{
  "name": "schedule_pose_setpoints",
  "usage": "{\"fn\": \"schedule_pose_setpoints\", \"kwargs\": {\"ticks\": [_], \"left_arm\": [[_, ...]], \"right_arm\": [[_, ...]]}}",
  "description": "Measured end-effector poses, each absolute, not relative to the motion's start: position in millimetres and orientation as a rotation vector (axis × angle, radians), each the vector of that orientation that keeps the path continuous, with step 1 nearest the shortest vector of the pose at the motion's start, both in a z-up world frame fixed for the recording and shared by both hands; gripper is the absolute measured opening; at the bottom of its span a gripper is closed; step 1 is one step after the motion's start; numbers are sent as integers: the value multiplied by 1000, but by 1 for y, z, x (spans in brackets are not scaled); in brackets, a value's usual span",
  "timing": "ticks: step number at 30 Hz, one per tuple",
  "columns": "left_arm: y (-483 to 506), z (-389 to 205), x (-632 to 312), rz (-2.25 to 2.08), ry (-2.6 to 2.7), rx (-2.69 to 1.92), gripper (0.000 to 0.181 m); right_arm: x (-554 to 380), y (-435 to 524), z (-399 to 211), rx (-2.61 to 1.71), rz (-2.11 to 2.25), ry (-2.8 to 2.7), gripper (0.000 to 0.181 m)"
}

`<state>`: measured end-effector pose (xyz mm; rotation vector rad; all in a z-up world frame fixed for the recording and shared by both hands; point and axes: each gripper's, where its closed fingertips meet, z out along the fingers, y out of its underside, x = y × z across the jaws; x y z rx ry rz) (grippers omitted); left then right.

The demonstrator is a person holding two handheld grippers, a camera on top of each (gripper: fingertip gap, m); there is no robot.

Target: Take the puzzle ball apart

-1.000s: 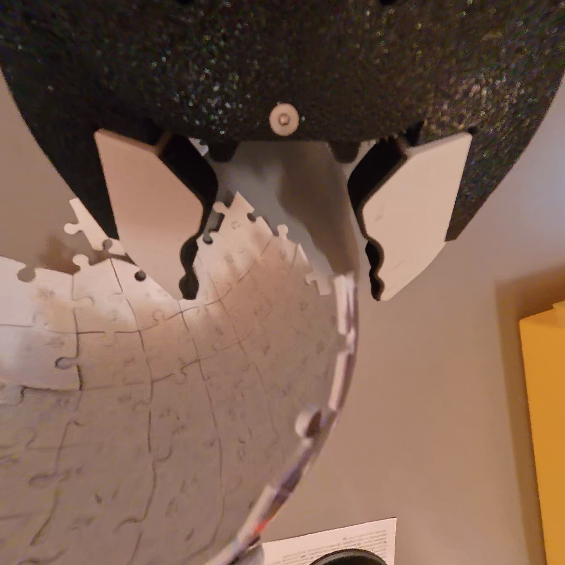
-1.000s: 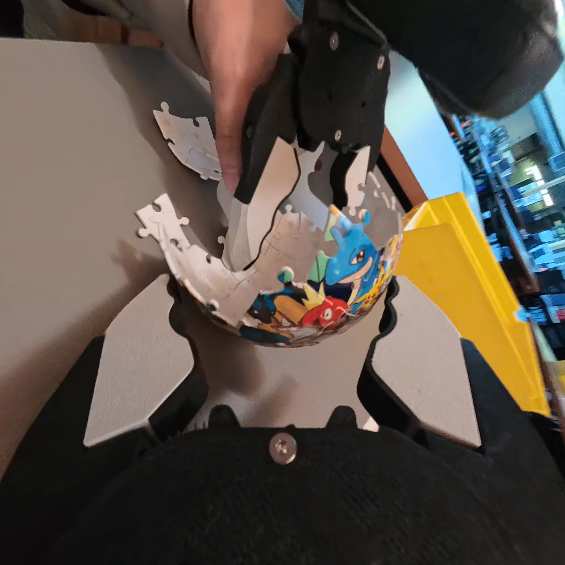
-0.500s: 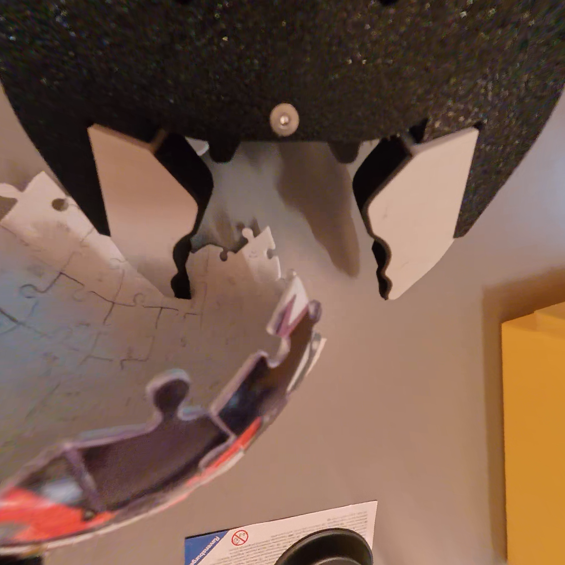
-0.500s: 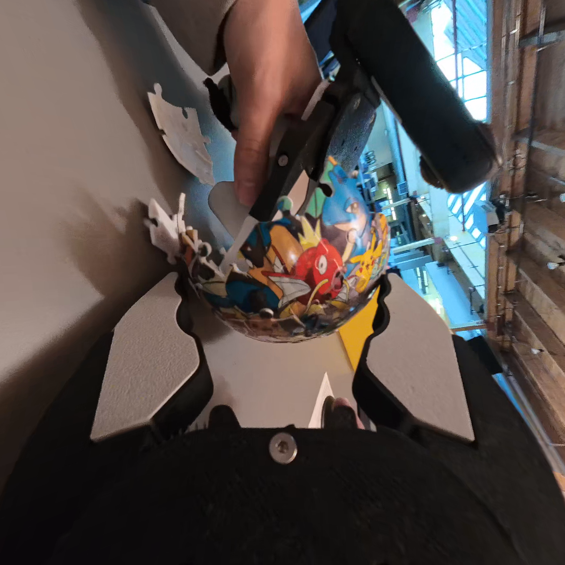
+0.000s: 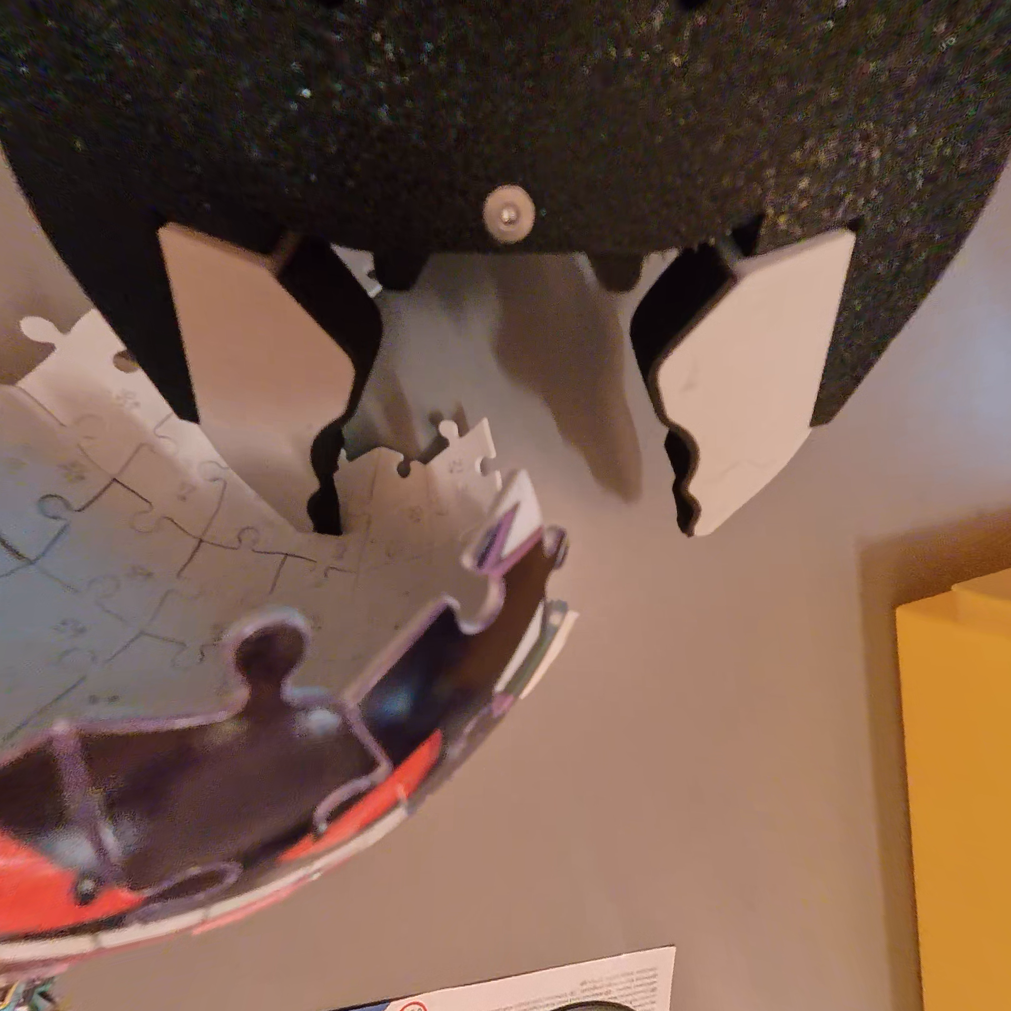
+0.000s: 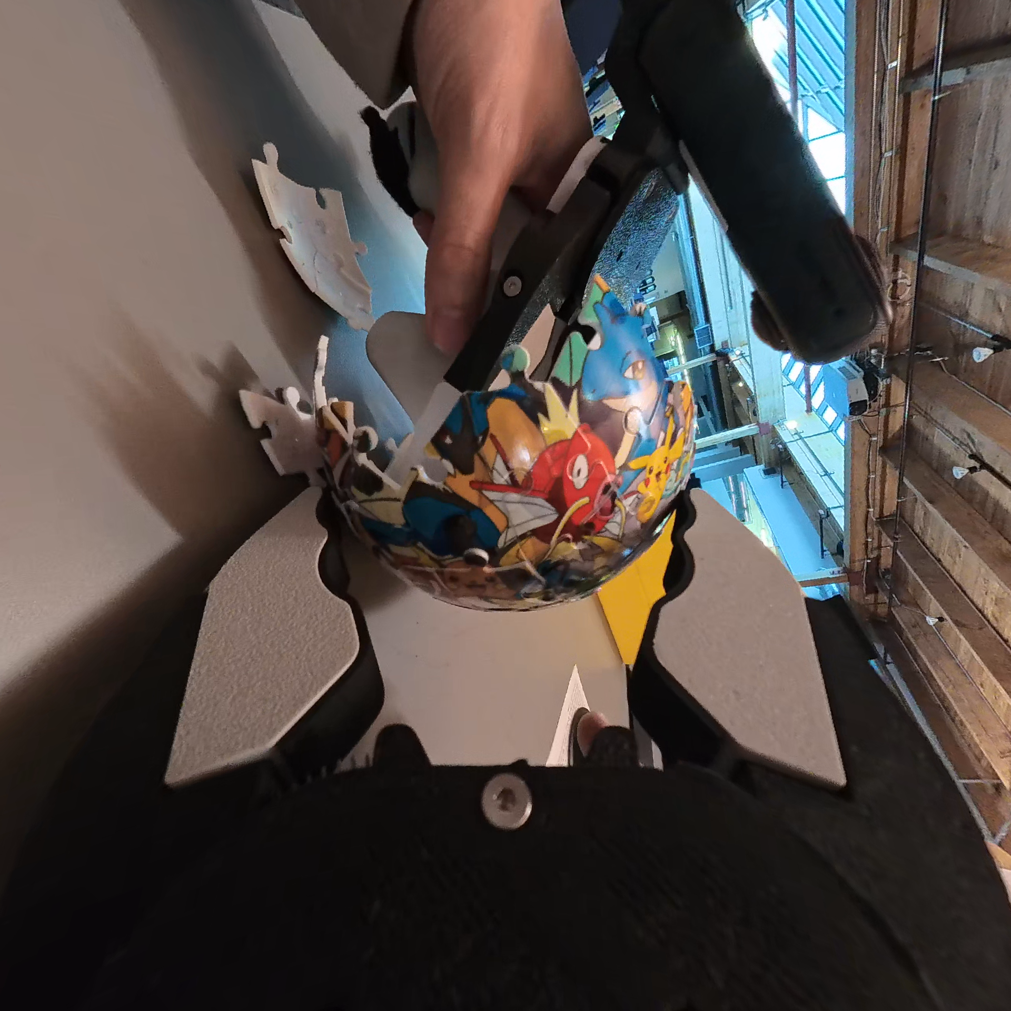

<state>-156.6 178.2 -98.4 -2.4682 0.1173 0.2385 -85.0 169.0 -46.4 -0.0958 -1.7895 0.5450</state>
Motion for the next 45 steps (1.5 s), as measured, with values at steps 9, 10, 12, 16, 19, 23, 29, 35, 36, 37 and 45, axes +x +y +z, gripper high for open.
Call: {"fn": "schedule_pose_setpoints", "kwargs": {"ticks": [9, 10, 12, 16, 19, 23, 29, 35, 36, 37, 45], "left_arm": [[174, -100, -156, 199, 101, -2485, 112], [174, -101, -156, 197, 99, -2490, 112], [174, -100, -158, 218, 96, -2499, 116], [176, -97, -156, 277, 147, -2500, 113], [176, -97, -155, 291, 154, -2518, 112], [176, -98, -154, 270, 154, -2533, 111], [178, -98, -152, 253, 164, -2535, 109], [179, -99, -151, 249, 165, -2534, 107], [179, -99, -151, 250, 166, -2535, 107], [179, -99, -151, 248, 166, -2535, 107], [180, -100, -152, 208, 176, -2537, 107]], "right_arm": [[-85, 169, -47, -97, 538, -1789, 115], [-85, 170, -47, -105, 541, -1794, 114], [-85, 171, -47, -120, 543, -1805, 114], [-82, 171, -49, -143, 567, -1842, 116], [-80, 173, -49, -195, 605, -1861, 116], [-79, 175, -49, -249, 624, -1857, 116], [-79, 179, -50, -294, 623, -1860, 115], [-76, 183, -51, -320, 619, -1878, 114], [-76, 182, -51, -326, 632, -1875, 115], [-76, 181, -51, -330, 641, -1872, 115], [-73, 185, -53, -335, 660, -1929, 119]]}}
